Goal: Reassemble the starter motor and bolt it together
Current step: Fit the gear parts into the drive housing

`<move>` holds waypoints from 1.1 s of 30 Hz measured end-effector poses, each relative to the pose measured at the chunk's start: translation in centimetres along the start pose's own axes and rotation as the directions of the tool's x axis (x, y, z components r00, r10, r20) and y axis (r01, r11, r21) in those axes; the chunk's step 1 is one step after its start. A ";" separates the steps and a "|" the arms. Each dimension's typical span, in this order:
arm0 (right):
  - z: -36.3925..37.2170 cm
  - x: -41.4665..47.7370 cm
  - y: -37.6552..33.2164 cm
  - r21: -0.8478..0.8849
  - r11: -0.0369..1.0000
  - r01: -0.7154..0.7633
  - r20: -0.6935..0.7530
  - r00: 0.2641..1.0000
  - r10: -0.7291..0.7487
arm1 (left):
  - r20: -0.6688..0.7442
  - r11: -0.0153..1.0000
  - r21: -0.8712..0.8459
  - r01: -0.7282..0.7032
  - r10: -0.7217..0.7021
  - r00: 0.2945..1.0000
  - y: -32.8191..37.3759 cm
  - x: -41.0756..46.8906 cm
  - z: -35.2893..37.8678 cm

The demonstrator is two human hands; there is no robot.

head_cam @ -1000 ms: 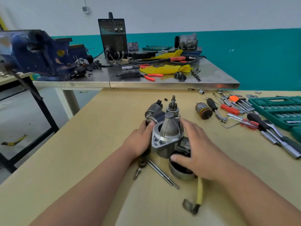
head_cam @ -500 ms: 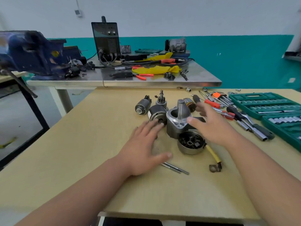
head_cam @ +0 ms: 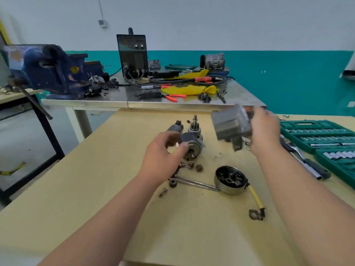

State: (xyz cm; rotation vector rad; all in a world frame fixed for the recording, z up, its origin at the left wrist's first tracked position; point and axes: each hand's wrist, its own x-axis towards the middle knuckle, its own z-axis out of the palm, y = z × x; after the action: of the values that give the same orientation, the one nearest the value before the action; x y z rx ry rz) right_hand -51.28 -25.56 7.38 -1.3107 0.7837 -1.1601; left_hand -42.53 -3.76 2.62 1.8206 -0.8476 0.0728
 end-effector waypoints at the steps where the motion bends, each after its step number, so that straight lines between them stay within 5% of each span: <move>1: 0.2 -0.7 -0.8 0.250 0.955 -0.161 0.085 0.986 0.144 | 0.086 0.996 -0.088 0.021 -0.014 0.996 1.3 -0.4 0.2; 2: 0.8 -1.7 -1.1 0.404 0.864 -0.300 0.232 0.947 0.220 | 0.163 0.981 -0.187 0.050 -0.019 0.986 2.5 -0.7 0.8; 4: 2.0 -4.1 -0.5 0.315 0.858 -0.406 0.443 0.863 0.245 | 0.148 0.894 -0.437 0.104 -0.042 0.988 3.9 -1.0 2.2; 7: 3.1 -5.3 0.4 -0.077 0.989 -0.129 0.407 0.901 0.149 | 0.027 0.686 -0.701 0.192 -0.244 0.969 3.6 -0.5 1.4; 10: 4.6 -3.2 0.4 -0.234 0.968 0.097 0.469 0.883 0.025 | -0.035 0.778 -0.612 0.142 -0.206 0.978 0.8 -0.5 -1.0; 12: 5.9 -0.9 0.6 -0.473 0.804 0.361 0.445 0.885 -0.135 | -0.063 0.872 -0.486 0.055 -0.098 0.993 -0.6 -0.8 -2.7; 17: 8.7 3.1 3.1 -0.693 0.566 0.446 0.639 0.745 0.194 | 0.022 0.948 -0.308 -0.078 0.089 0.996 -2.1 -1.5 -4.0; 21: 10.6 3.5 5.1 -0.653 0.512 0.559 0.714 0.680 0.168 | 0.036 0.973 -0.214 -0.082 0.092 0.995 -2.3 -0.9 -3.4; 27: 9.5 3.6 5.6 -0.640 0.590 0.492 0.614 0.789 0.008 | 0.003 0.995 -0.035 -0.090 0.090 0.996 -1.9 -0.8 -3.2; 31: 6.5 3.4 3.3 -0.368 0.909 0.198 0.435 0.900 -0.020 | -0.048 0.992 -0.042 -0.120 0.118 0.992 -0.6 -1.3 -3.8; 33: 5.0 2.9 2.1 -0.210 0.977 0.043 0.390 0.920 0.044 | -0.011 0.991 -0.047 -0.129 0.129 0.992 0.1 -2.1 -3.7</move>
State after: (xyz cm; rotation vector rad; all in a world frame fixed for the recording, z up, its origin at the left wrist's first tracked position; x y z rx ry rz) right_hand -45.38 -26.95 6.53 -1.6591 0.6207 -0.7850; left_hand -42.92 0.44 3.38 1.7189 -0.9534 0.1407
